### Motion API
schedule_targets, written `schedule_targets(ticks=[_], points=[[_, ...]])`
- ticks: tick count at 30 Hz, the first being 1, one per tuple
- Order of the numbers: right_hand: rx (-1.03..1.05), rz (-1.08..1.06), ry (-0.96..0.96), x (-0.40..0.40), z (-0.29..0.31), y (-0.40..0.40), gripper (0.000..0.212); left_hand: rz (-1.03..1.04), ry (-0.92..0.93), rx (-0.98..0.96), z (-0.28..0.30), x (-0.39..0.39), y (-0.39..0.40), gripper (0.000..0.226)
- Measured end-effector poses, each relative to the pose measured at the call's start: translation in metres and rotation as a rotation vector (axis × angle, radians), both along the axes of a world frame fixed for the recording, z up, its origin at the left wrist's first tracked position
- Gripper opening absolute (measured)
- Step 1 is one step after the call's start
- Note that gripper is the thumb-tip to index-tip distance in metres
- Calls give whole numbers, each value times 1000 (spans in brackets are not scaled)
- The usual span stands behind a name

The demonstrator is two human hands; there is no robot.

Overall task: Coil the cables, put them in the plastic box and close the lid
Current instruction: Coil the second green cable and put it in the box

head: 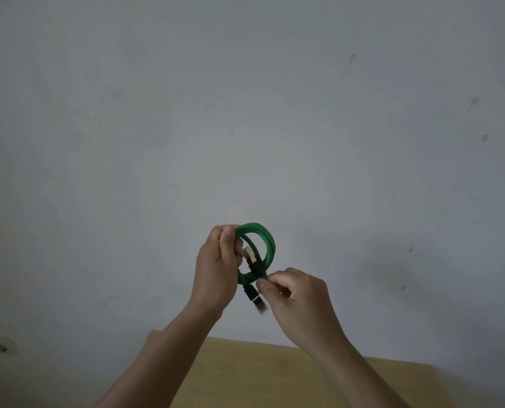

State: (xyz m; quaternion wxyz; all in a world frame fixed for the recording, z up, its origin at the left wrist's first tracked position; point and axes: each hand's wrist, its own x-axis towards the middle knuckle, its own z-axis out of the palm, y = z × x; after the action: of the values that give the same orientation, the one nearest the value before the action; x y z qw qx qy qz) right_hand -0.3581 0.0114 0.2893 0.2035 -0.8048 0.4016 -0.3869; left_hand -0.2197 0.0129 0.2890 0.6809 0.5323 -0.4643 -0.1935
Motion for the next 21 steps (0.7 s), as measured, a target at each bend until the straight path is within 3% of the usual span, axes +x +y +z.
schedule_targets(ticks=[5,21], points=[[110,-97,-25,1,11,-4,36,2,-134,-23,-8,-2,2,38],[68,-213,-228,13,3,-5,39,38,-75,-24,-12,-10,-4,42]])
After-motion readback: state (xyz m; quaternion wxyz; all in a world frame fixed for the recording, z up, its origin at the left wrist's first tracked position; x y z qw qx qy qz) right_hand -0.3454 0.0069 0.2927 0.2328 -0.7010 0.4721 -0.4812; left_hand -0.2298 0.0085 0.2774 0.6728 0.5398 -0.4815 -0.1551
